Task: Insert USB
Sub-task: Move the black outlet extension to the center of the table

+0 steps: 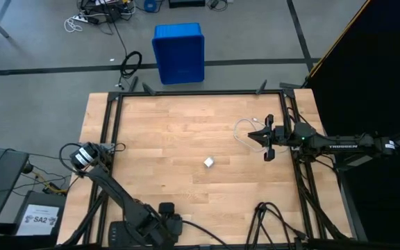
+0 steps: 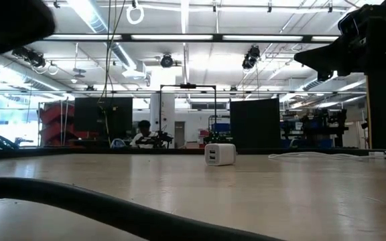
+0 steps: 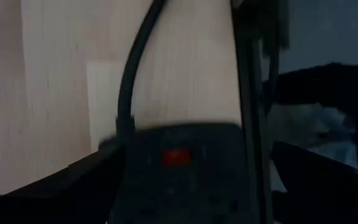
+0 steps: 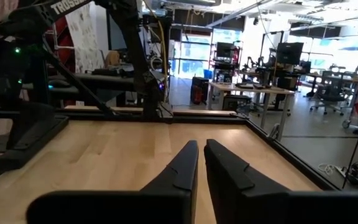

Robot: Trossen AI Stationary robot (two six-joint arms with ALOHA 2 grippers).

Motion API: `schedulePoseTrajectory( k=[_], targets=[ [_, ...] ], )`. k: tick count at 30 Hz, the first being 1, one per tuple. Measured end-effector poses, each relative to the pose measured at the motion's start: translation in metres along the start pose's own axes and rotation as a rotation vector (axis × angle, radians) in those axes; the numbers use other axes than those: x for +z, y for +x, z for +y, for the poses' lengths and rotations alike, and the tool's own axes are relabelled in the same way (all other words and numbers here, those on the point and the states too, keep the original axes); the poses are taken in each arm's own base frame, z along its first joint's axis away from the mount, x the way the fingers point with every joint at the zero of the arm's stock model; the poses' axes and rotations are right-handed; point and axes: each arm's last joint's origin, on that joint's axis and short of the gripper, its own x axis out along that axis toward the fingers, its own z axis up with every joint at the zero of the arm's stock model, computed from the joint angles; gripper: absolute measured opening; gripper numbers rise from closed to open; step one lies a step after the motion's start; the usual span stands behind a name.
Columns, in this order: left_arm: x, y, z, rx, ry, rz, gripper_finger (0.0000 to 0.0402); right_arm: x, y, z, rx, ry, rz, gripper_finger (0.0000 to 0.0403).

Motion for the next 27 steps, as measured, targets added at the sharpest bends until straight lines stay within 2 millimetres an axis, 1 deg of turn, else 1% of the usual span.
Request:
schedulePoseTrajectory(
  k=[2,8,12,15,17,21,24,27],
  targets=[
    [0.005,0.001,0.004,-0.002,0.008,-0.014,0.0383,0.0,0.0,0.0,0.0,0.0,-0.001,0.0003],
    [0.015,0.021,0.021,0.03,0.017,-0.006,0.035,0.0,0.0,0.0,0.0,0.0,0.0,0.0002],
    [0.014,0.042,0.032,0.054,0.021,0.055,0.033,0.001,0.0,0.0,0.0,-0.001,-0.007,0.0008],
    [0.012,0.049,0.04,0.09,0.02,0.109,0.031,0.001,0.0,0.0,-0.001,0.0,-0.006,0.0009],
    [0.012,0.049,0.044,0.108,0.018,0.125,0.029,0.001,0.0,0.0,0.0,-0.001,-0.008,0.0007],
    [0.012,0.048,0.048,0.135,0.016,0.138,0.0229,0.001,0.0,0.0,0.0,-0.001,-0.008,0.0002],
    [0.012,0.047,0.049,0.139,0.036,0.144,0.0167,0.001,0.0,0.0,-0.001,-0.001,-0.009,0.0001],
    [0.012,0.046,0.049,0.139,0.07,0.151,0.0097,0.001,0.0,0.0,-0.001,-0.001,-0.009,0.0006]
  ],
)
